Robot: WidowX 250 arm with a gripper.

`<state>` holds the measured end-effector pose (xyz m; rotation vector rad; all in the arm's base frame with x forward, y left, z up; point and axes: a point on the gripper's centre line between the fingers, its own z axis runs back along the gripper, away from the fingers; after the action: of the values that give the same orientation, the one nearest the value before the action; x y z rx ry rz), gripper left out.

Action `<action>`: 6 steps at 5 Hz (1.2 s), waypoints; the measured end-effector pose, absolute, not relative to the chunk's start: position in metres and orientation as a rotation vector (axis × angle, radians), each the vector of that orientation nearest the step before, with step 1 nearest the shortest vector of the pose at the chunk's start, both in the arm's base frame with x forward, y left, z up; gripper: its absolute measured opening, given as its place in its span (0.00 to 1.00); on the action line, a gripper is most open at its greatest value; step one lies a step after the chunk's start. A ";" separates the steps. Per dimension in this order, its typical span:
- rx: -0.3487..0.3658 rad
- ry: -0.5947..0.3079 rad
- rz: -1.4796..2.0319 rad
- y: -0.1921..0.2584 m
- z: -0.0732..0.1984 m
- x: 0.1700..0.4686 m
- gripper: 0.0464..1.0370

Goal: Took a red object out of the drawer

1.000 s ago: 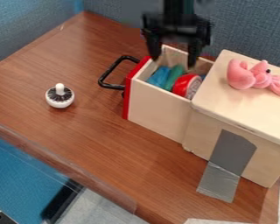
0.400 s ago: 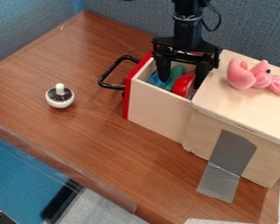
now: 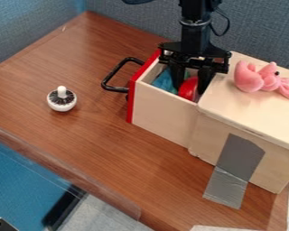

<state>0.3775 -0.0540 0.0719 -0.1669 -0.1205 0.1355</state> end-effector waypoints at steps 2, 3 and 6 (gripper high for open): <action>-0.201 -0.248 0.164 -0.022 0.136 0.360 0.49; -0.165 -0.281 0.140 -0.008 0.155 0.333 0.49; 0.013 -0.197 0.025 0.019 0.107 0.261 0.49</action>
<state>0.2608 0.0190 0.1074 0.0130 -0.1975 0.0252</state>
